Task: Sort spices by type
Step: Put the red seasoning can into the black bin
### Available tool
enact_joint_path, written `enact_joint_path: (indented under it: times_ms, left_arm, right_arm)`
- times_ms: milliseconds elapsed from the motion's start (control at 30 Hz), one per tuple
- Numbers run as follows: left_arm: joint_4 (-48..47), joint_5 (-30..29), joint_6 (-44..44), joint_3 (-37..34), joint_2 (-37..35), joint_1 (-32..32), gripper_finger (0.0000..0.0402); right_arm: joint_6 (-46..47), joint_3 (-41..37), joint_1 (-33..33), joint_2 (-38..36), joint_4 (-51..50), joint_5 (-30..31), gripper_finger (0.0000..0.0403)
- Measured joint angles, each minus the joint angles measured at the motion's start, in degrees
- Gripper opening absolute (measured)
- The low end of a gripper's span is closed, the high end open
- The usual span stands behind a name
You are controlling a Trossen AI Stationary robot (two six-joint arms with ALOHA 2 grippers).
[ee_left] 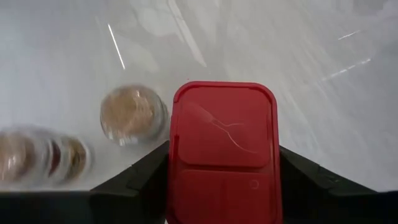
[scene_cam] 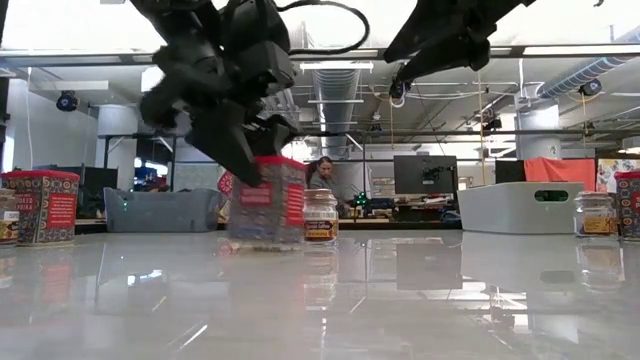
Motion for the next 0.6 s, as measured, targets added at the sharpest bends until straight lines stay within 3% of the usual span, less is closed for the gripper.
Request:
enact_joint_path:
  times_ms: [133,300,600]
  left_arm:
    - [-7.4,-0.4,-1.5,0.0,-5.6,0.1,0.0203]
    - [-15.6,-8.8,-4.6,-1.1,-16.0,2.7,0.0203]
    - [-26.9,-21.9,-14.8,-3.8,-32.9,20.0,0.0205]
  right_arm:
    - [0.3,0.0,1.8,0.0,0.0,0.0,0.0260]
    - [1.2,0.0,3.8,0.0,0.1,0.0,0.0251]
    - [1.5,0.0,6.3,0.0,0.1,0.8,0.0235]
